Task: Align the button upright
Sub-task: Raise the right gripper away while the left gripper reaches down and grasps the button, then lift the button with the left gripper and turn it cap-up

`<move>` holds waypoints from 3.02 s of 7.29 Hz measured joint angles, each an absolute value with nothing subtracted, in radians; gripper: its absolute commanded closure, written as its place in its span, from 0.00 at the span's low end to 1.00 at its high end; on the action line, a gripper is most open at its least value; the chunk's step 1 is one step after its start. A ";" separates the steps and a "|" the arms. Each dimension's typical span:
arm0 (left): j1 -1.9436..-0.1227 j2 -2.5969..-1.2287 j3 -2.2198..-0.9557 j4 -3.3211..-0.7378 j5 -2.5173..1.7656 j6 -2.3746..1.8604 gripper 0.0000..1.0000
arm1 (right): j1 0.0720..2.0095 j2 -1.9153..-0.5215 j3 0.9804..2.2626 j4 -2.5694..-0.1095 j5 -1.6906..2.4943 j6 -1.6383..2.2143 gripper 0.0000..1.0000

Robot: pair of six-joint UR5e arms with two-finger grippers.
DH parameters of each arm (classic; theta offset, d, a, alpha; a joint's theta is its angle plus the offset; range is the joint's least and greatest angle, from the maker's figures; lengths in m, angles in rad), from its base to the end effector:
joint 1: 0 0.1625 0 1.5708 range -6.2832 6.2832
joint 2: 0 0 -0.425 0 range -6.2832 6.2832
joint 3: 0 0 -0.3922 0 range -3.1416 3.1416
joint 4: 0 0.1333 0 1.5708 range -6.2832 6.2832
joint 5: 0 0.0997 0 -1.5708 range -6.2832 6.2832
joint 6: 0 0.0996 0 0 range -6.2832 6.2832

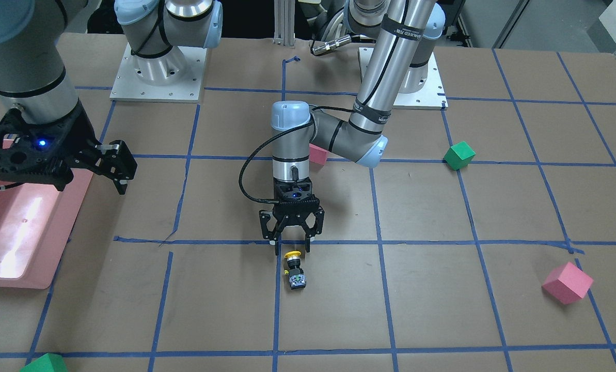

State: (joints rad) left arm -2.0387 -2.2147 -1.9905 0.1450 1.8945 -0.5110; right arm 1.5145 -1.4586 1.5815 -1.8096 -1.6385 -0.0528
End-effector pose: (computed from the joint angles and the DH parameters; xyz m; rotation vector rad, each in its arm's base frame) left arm -0.3533 -0.4738 0.1450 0.2235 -2.9073 1.0924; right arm 0.0956 -0.5536 0.4496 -0.0114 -3.0629 0.1718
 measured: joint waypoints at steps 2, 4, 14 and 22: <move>-2.039 -2.232 -1.966 0.157 1.892 -0.488 0.43 | 1.532 -1.463 1.581 -1.782 -1.634 -0.055 0.00; -2.039 -2.240 -1.964 0.176 1.889 -0.459 0.56 | 1.571 -1.464 1.577 -1.782 -1.635 -0.053 0.00; -1.888 -1.981 -1.713 -0.794 1.555 -0.564 0.60 | 1.586 -1.469 1.567 -1.641 -1.616 -0.022 0.00; -1.656 -2.118 -1.652 -1.148 0.863 -0.760 0.61 | 1.586 -1.476 1.581 -1.621 -1.597 -0.023 0.00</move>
State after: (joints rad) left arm -1.6560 -2.1180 -1.6524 -1.1476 0.8625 -0.7599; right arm 1.5861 -1.4763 1.5813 -1.6212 -1.5973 -0.0228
